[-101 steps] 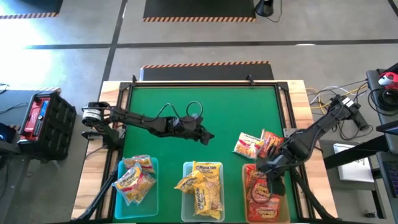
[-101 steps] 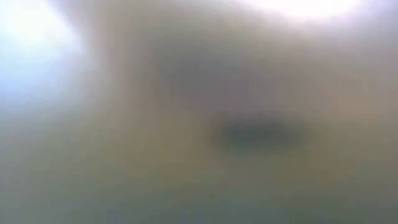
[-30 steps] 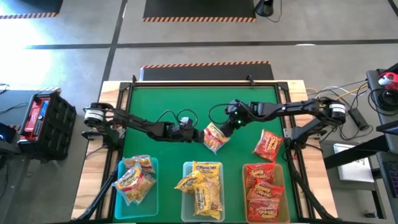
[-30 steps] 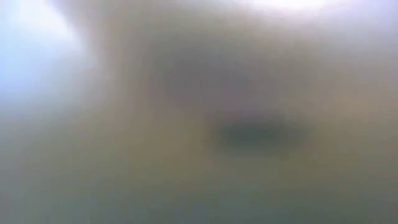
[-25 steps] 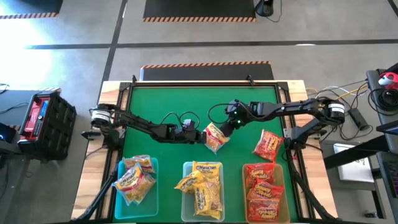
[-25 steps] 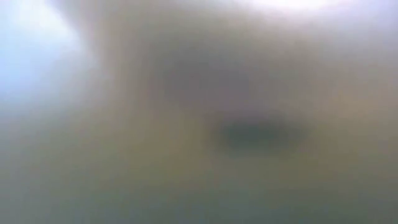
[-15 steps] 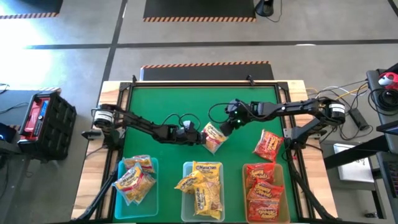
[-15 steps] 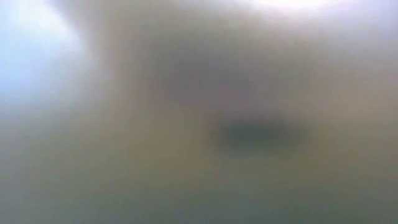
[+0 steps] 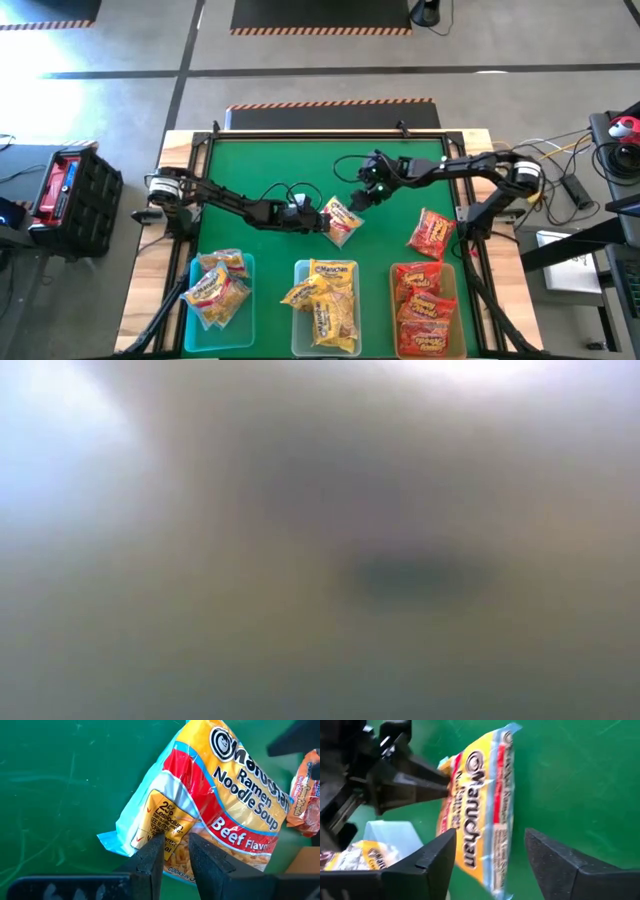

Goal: Sort Maruchan noodles
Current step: Put the blue noodle pack into the blue bin

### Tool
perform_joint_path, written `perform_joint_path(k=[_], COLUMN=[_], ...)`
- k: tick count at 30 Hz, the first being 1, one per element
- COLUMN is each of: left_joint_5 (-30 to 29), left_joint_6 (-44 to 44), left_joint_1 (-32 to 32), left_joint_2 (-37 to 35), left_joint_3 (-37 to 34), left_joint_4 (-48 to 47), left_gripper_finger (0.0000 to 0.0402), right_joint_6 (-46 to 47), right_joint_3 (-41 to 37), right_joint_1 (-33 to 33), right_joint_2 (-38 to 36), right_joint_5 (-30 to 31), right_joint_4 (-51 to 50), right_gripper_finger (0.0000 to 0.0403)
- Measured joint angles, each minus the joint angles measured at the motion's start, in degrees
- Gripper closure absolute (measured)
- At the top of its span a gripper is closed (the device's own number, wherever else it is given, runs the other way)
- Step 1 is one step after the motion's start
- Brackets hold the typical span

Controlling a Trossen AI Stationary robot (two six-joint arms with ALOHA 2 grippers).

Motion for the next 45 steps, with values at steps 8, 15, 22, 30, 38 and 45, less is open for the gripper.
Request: perform_joint_path(k=[8, 15, 22, 30, 38, 45], left_joint_5=[0.0, 0.1, 0.0, 0.4, 0.5, 4.3], left_joint_6=[0.3, 0.2, 0.0, 3.8, 8.8, 20.8], left_joint_1=[0.0, 0.0, 0.0, 0.1, -0.3, -2.9], left_joint_2=[0.1, 0.1, 0.1, -1.7, -8.2, -15.2], left_joint_3=[-0.2, -0.4, -0.5, -0.7, -0.9, -1.2], left_joint_4=[0.0, -0.1, -0.2, 1.0, -0.6, -0.6], left_gripper_finger=[0.0325, 0.0325, 0.0325, 0.0325, 0.0325, 0.0325], right_joint_6=[1.2, 6.8, 7.6, 6.5, 4.4, 0.1], right_joint_3=[0.0, 0.0, 0.0, 0.0, 0.0, 0.0], right_joint_1=[0.7, 1.9, 2.7, 2.9, 2.9, 2.9], right_joint_2=[6.0, 11.2, 13.5, 12.4, 12.3, 11.6], right_joint_5=[-4.9, -9.6, -10.1, -10.1, -10.4, -10.3], right_joint_4=[4.9, 16.8, 18.3, 18.2, 18.3, 18.1], right_gripper_finger=[0.0146, 0.0148, 0.0169, 0.0243, 0.0320, 0.0353])
